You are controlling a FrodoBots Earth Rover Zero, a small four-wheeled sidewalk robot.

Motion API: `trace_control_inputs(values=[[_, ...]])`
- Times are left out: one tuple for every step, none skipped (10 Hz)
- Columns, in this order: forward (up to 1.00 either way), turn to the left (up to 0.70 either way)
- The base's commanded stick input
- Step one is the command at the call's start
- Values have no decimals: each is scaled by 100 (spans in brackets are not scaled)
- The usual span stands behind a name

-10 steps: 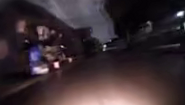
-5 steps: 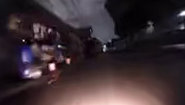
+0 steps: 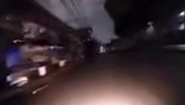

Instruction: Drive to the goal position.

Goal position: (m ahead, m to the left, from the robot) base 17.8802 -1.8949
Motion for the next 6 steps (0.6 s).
trace_control_inputs(values=[[100, 0], [100, 0], [100, 0], [100, 0], [100, 0], [100, 0]])
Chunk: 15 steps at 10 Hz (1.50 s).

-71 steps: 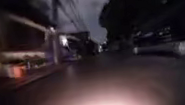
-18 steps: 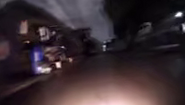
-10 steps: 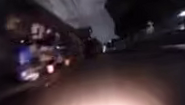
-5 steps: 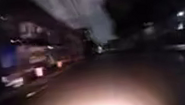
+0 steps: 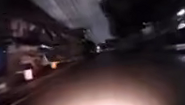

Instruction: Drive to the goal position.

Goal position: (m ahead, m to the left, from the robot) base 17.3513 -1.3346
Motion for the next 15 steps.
trace_control_inputs(values=[[100, 0], [100, 0], [100, 0], [100, 0], [100, 0], [100, 0], [100, 0], [100, 0], [100, 0], [100, 0], [100, 0], [100, 0], [100, 0], [100, 0], [100, 0]])
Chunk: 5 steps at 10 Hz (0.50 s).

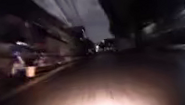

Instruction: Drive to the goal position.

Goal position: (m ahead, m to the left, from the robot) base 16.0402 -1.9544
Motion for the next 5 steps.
trace_control_inputs(values=[[100, 0], [100, 0], [100, 0], [100, 0], [100, 0]])
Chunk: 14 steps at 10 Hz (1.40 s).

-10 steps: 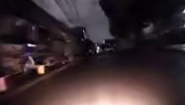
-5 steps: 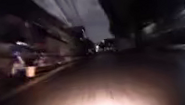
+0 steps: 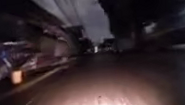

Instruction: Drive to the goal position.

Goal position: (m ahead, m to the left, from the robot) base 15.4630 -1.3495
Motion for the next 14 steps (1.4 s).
trace_control_inputs(values=[[100, 0], [100, 0], [100, 0], [100, 0], [100, 0], [100, 0], [100, 0], [100, 0], [100, 0], [100, 0], [100, 0], [100, 0], [100, 0], [100, 0]])
